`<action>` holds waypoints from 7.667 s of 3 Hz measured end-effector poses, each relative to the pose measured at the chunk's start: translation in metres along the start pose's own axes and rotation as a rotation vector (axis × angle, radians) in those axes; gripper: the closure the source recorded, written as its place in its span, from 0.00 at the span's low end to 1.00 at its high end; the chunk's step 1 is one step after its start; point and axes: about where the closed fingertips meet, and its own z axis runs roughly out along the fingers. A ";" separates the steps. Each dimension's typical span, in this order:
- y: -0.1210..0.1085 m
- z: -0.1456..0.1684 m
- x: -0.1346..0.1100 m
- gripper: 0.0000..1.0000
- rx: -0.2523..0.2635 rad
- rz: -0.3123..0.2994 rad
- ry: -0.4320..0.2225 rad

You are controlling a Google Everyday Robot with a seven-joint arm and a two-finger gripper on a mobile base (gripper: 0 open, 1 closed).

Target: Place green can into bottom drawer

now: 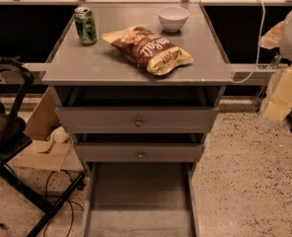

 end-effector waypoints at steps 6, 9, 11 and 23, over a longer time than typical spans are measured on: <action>-0.134 0.107 -0.187 0.00 0.064 0.102 -0.745; -0.168 0.120 -0.212 0.00 0.099 0.108 -0.824; -0.251 0.183 -0.298 0.00 0.067 0.198 -0.930; -0.285 0.267 -0.524 1.00 0.019 0.368 -1.088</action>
Offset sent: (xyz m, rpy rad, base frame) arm 0.0545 0.0185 -0.0294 0.3046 -0.0562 -0.0420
